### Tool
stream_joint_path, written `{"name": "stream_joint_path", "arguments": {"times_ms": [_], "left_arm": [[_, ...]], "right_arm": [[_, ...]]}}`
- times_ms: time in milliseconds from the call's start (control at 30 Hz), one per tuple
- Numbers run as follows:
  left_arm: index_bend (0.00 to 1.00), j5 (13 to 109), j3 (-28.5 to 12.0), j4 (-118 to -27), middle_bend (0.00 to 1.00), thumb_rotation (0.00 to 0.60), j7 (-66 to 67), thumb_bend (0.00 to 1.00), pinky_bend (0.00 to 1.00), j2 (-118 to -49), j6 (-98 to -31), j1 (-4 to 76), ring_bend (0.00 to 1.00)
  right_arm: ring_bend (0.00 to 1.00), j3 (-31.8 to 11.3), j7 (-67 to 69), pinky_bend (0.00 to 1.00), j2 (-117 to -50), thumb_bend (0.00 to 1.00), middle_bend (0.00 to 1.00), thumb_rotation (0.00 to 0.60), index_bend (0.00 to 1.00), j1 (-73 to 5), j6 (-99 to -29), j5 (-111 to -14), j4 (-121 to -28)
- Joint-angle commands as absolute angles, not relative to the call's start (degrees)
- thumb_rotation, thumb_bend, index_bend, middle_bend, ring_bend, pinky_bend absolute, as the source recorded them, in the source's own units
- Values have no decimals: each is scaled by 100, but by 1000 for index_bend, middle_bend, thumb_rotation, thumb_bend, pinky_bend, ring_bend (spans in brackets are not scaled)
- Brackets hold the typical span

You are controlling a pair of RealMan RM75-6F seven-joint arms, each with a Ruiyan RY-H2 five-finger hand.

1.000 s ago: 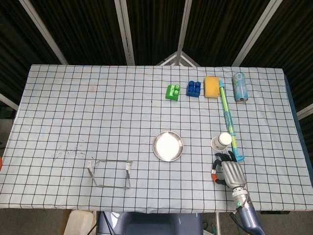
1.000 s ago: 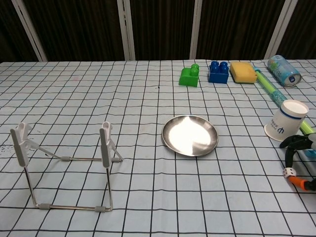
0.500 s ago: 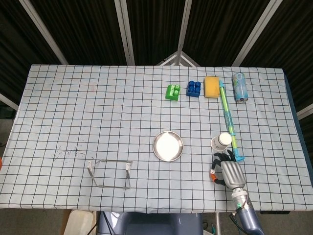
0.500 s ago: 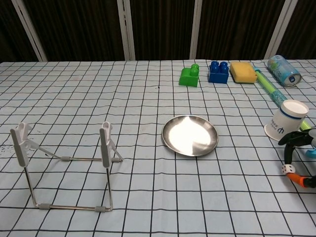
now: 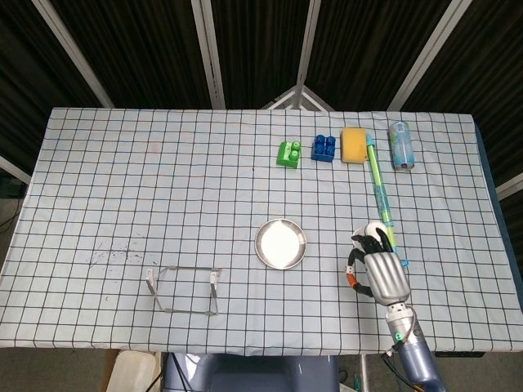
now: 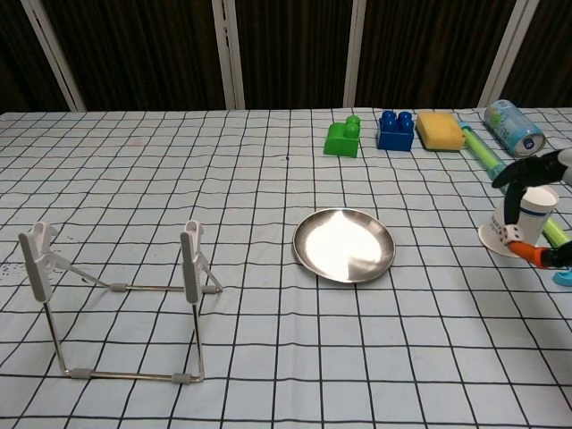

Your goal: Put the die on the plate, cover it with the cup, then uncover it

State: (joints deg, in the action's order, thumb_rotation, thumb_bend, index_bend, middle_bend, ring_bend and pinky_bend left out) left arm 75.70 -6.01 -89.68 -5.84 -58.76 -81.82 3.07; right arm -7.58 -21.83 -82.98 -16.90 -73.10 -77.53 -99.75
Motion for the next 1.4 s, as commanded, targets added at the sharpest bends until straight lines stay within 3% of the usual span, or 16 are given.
{"name": "stream_joint_path", "arguments": {"times_ms": [33,367,667,933,1400], "left_arm": [[306,7585,-599,-8963,0,600,-600,677,95,-5871,-8184,306,0],[306,7577,-609,-8932,0,600,-647,678,95,-5868,-8160,316,0],[307,7569,-641,-8866,0,600,-748,677,95,-5878,-8139,337,0],[308,7615,-721,-8713,0,600,-955,678,95,-5932,-8255,342,0],[295,7896,-805,-8278,0,600,-1056,678,81,-6287,-8617,390,0]], "right_arm": [[203,-1027,-2607,25,-8200,412,246,600,581,-2009,-7081,-7568,-10311],[203,-1625,-3304,25,-8658,412,246,600,581,-3147,-5887,-6410,-10236],[207,-1971,-3300,25,-9636,412,246,600,582,-4139,-5173,-5461,-9007],[207,-1944,-3041,25,-10173,413,246,600,582,-4569,-4788,-5135,-7951],[207,-1678,-2548,25,-10288,412,246,600,582,-4624,-4732,-5193,-7398]]}}
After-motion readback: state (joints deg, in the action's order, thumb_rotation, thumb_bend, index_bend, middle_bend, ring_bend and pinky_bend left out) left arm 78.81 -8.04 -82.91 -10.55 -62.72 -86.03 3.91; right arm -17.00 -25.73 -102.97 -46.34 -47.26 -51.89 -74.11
